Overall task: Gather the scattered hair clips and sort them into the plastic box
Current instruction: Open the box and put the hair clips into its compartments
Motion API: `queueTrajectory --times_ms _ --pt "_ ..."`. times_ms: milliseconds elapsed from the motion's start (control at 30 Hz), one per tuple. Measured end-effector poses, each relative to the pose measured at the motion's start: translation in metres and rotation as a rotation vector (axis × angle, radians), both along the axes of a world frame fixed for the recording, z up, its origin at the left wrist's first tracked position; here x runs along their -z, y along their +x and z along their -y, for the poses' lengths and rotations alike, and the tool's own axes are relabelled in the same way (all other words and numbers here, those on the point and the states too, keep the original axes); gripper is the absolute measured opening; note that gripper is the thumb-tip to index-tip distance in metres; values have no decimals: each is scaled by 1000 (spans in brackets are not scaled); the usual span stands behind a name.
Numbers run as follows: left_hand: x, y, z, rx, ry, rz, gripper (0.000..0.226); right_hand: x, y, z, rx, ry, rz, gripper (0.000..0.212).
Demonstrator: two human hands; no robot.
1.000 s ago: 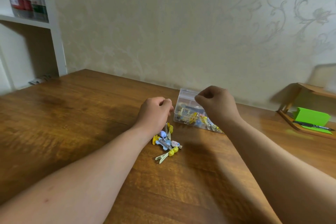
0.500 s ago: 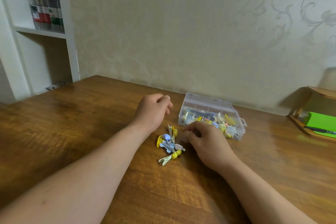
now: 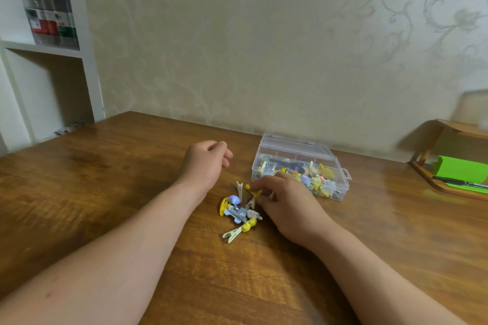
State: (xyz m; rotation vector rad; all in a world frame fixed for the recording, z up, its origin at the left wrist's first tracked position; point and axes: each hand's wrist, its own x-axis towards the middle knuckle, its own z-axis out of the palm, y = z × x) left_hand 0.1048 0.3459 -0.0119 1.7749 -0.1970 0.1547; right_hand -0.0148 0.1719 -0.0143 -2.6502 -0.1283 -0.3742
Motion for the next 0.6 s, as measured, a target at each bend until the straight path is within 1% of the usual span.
queueTrajectory --times_ms 133,267,333,500,600 --pt "1 0 2 -1 10 2 36 0 -3 0 27 -20 24 16" --pt "3 1 2 -1 13 9 36 -5 -7 2 22 -140 55 17" --pt "5 2 4 8 21 13 36 -8 -9 3 12 -177 37 16" --pt "7 -1 10 37 104 53 38 -14 -15 3 -20 -200 -33 18" --pt "6 -2 10 37 113 51 38 -20 -14 7 -16 -134 -33 14"
